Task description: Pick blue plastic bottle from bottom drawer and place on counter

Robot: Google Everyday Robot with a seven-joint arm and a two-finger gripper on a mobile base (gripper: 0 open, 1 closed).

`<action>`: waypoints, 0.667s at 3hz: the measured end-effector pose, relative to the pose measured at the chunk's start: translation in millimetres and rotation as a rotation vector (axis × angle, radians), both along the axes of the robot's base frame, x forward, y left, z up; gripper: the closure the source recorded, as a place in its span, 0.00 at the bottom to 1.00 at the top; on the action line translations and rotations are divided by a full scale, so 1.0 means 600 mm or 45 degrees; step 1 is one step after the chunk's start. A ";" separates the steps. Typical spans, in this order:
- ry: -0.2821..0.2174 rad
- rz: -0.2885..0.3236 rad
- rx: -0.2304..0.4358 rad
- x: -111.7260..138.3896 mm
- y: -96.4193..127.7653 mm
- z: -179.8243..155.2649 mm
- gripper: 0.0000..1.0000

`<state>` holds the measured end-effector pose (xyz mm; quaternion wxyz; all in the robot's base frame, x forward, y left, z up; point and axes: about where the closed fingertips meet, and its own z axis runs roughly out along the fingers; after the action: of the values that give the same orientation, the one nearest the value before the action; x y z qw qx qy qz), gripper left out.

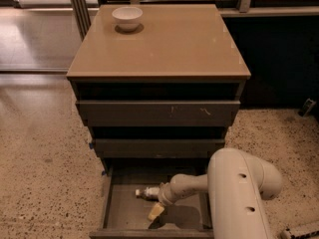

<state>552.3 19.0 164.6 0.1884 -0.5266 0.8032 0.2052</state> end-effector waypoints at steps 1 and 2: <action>0.012 0.004 -0.018 0.018 0.010 -0.042 0.00; 0.001 -0.007 -0.018 0.032 0.011 -0.047 0.00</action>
Offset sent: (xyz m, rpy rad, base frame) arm 0.0356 0.0133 -0.0653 -0.0437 0.0160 0.0034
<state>571.4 25.7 136.6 0.1848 -0.5257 0.8061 0.1991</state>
